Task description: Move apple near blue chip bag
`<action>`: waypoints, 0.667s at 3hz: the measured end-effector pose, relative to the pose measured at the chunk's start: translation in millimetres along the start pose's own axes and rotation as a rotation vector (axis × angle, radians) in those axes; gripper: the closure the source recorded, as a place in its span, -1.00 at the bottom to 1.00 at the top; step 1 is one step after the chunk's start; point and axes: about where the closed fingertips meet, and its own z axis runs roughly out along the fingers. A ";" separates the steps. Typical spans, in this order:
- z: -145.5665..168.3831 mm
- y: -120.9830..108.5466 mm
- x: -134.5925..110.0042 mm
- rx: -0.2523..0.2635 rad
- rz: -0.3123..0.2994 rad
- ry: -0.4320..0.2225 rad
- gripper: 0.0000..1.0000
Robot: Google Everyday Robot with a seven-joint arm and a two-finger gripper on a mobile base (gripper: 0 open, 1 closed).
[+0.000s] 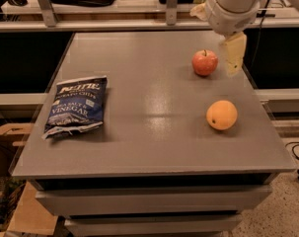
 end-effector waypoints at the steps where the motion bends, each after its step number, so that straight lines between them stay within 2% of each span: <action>1: 21.9 -15.8 3.4 -0.023 -0.050 0.011 -1.00; 2: 40.2 -25.4 4.2 -0.055 -0.106 -0.019 -1.00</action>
Offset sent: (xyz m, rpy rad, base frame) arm 0.0628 0.0088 -0.0375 -0.0692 0.1207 0.1852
